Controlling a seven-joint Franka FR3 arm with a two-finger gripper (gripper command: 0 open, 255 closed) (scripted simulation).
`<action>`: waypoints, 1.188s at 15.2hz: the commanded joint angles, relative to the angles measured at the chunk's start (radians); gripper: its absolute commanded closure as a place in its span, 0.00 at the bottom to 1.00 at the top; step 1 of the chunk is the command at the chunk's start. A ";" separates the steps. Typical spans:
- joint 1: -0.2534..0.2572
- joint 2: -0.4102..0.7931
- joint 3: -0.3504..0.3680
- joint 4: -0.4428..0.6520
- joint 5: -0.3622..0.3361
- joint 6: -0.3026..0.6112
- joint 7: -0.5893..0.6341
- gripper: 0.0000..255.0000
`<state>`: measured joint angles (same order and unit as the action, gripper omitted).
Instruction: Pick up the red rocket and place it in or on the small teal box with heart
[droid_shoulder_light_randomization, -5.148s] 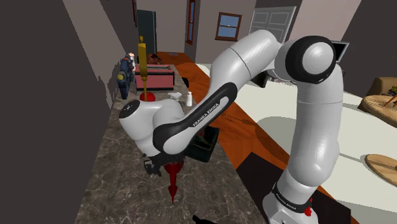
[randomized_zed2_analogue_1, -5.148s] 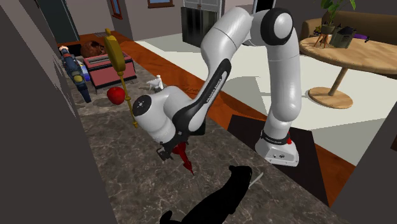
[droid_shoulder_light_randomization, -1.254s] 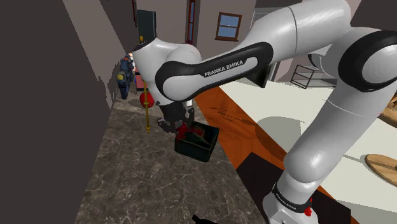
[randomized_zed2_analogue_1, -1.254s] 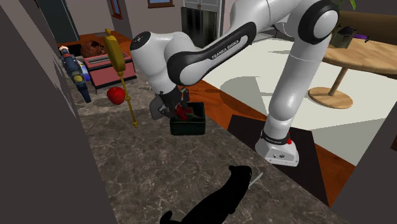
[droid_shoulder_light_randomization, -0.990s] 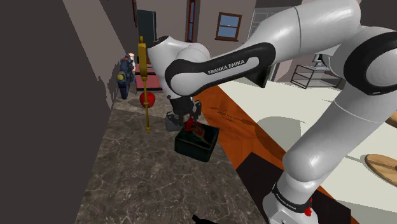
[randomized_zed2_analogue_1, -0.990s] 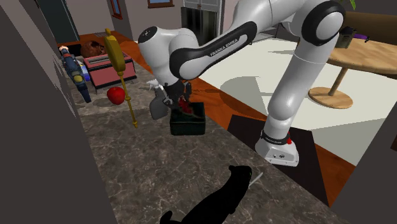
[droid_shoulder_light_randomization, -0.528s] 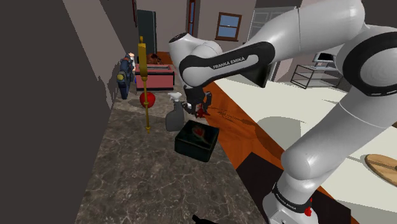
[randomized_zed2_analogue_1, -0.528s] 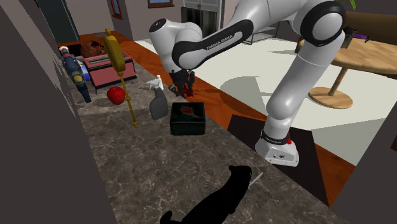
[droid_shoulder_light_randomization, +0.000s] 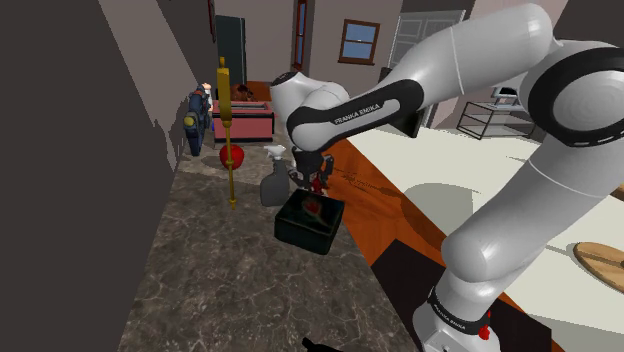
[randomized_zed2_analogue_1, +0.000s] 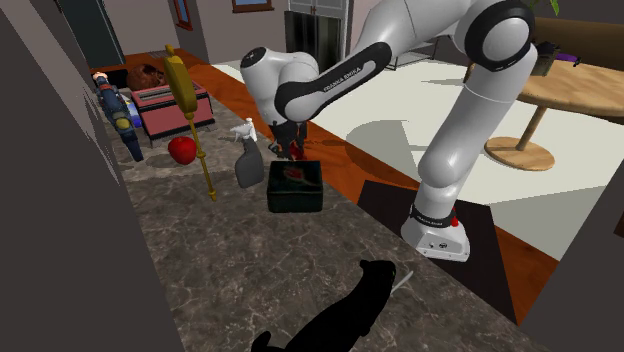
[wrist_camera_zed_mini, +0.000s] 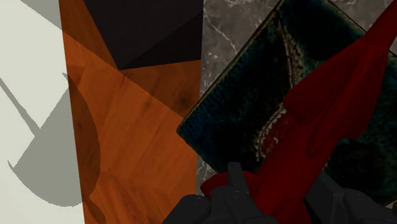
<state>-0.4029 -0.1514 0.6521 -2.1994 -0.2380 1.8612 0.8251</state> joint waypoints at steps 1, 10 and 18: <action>-0.001 0.011 0.003 -0.020 -0.008 0.027 0.013 1.00; -0.004 0.062 0.013 -0.067 -0.045 0.105 0.062 1.00; -0.004 0.063 0.013 -0.067 -0.046 0.105 0.063 0.00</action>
<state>-0.4068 -0.0900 0.6650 -2.2660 -0.2836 1.9657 0.8879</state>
